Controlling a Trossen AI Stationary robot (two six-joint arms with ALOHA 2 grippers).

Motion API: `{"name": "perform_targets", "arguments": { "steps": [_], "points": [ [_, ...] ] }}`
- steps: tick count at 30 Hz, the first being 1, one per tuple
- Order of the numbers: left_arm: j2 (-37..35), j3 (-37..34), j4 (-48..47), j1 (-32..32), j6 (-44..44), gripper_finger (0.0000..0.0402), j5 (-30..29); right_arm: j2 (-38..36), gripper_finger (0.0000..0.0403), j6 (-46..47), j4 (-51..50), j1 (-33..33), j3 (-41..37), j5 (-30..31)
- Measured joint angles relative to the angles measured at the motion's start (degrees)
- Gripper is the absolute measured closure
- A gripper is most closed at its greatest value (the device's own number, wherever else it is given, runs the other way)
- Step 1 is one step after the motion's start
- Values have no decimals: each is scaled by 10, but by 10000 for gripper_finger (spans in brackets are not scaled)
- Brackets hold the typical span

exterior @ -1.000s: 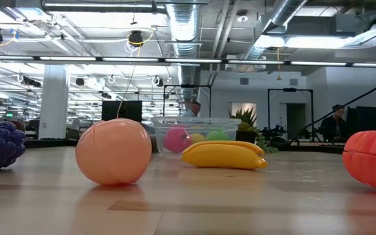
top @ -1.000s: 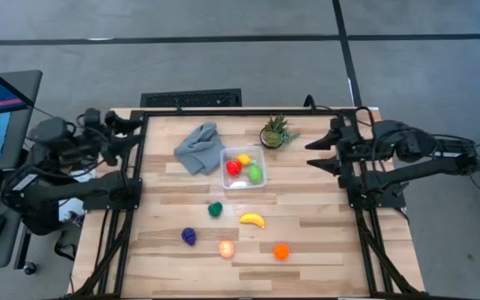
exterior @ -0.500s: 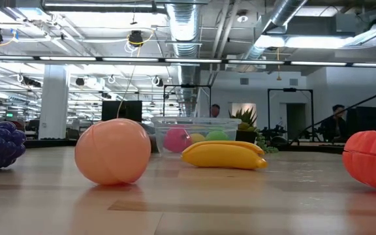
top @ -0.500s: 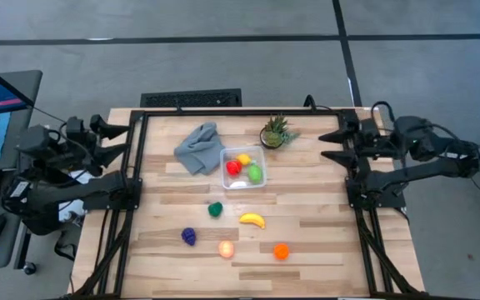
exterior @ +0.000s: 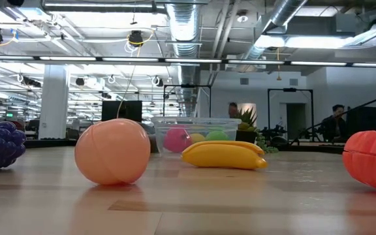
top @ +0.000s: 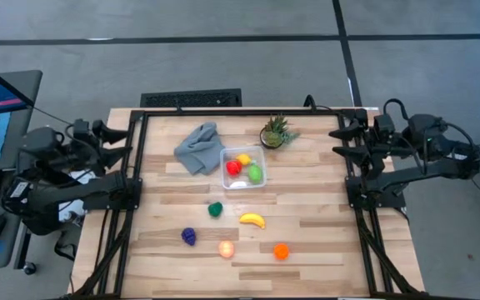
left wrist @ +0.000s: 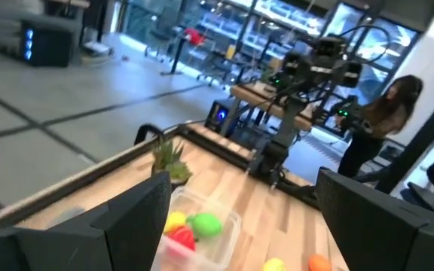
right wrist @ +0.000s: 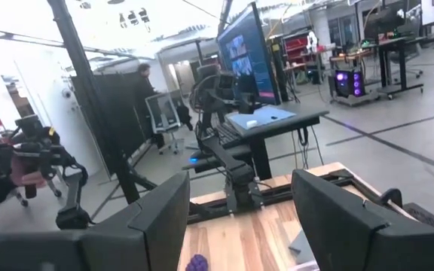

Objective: Pick and placing Produce into tupperware
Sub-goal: Put the purple grapes into the transparent bin

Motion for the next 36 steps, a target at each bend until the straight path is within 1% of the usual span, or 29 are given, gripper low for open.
{"name": "perform_targets", "arguments": {
  "steps": [5, 6, 8, 11, 15, 18, 23, 28, 33, 36],
  "points": [
    [0, 2, -23, 0, -43, 84, -33, 0, 147, 0, -5, 1, 0, -3],
    [0, 10, -24, 0, -39, 84, -37, -6, 147, -6, -5, 1, 0, -4],
    [0, 28, -10, 0, 20, 84, -44, -22, 147, -23, -8, 1, -1, -7],
    [-1, 46, 5, 0, 99, 84, -7, -54, 147, -30, -6, 1, 0, -7],
    [-1, 68, 8, 0, 168, 84, 38, -98, 147, -30, -8, 1, 0, -1],
    [-1, 77, -10, 0, 204, 84, 57, -132, 147, -24, -16, 1, 0, -1],
    [-2, 94, -29, 0, 217, 84, 68, -165, 147, -10, -37, 1, 0, 0],
    [-2, 112, -35, 0, 238, 84, 94, -169, 147, -10, -52, 1, 0, 0],
    [-2, 121, -36, 0, 224, 84, 89, -166, 147, -10, -85, 1, 0, 0],
    [-2, 121, -40, 0, 198, 84, 71, -166, 147, -10, -94, 1, 0, 0]
  ]
}}
